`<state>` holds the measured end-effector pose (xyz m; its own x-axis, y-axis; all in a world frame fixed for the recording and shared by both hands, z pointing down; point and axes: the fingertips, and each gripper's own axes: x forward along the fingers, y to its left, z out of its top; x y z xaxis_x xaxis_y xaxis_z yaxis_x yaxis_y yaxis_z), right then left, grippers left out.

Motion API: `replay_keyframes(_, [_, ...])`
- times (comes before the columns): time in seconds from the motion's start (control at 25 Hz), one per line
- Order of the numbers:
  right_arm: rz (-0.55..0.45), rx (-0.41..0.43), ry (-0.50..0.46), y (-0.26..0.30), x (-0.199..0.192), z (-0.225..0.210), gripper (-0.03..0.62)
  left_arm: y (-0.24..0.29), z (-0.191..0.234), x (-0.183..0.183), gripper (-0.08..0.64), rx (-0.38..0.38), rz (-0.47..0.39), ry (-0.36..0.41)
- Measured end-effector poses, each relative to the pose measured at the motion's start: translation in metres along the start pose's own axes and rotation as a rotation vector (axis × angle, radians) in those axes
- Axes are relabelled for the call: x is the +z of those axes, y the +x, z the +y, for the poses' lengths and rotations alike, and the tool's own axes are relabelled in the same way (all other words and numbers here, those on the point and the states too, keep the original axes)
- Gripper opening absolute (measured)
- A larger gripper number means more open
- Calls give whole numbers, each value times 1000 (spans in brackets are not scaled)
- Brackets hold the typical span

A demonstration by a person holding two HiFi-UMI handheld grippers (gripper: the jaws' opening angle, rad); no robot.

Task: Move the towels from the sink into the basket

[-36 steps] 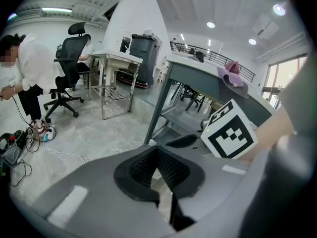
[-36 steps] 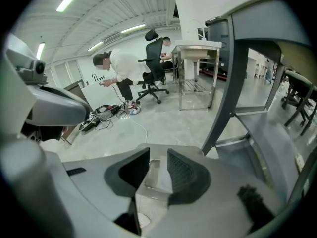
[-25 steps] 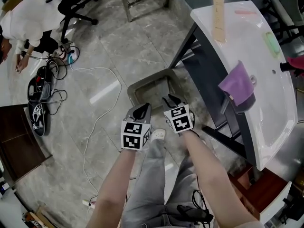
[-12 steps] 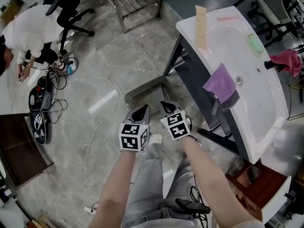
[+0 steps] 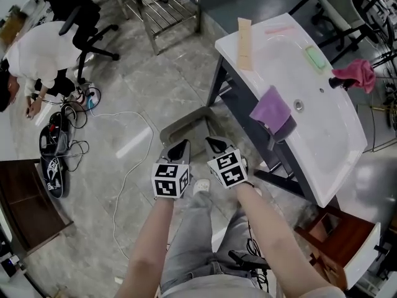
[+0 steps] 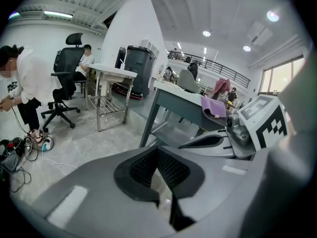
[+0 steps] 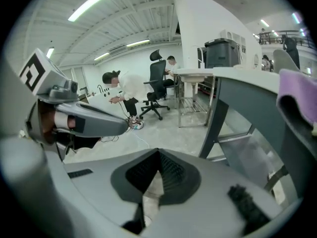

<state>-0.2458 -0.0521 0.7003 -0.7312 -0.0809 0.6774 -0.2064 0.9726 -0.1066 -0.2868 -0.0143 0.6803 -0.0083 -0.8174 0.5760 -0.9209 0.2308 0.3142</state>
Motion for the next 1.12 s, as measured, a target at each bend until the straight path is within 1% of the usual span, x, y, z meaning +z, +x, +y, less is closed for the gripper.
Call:
replay_keyframes(0.16, [-7,6,-4,-17,6,2,18,-4,-12,14,5,-23,-24,24])
replay_keyframes(0.24, [-20,5,-1,-26,10,2,18,-8,-24,24,5,-72,-52,31])
replay_keyframes(0.36, [-49,-3,7,-41,19,4,18,-19,-43,40,5,-171,-100,26])
replay_keyframes(0.52, [-91,-15,19,-65,37,4,18,-33,-62,58,5,-220,-143,56])
replay_keyframes(0.6, [-114,-21,23,-77,45,3,18,-37,-71,66,5,-230,-156,78])
replay_keyframes(0.68, [-137,-32,27,-88,53,2,18,-41,-76,72,5,-220,-165,95])
replay_keyframes(0.88, [-199,-87,69,-114,71,-7,18,-48,-86,93,5,-208,-198,118])
replay_keyframes(1.12, [-242,-92,60,-139,85,-6,18,-60,-104,114,5,-235,-231,145])
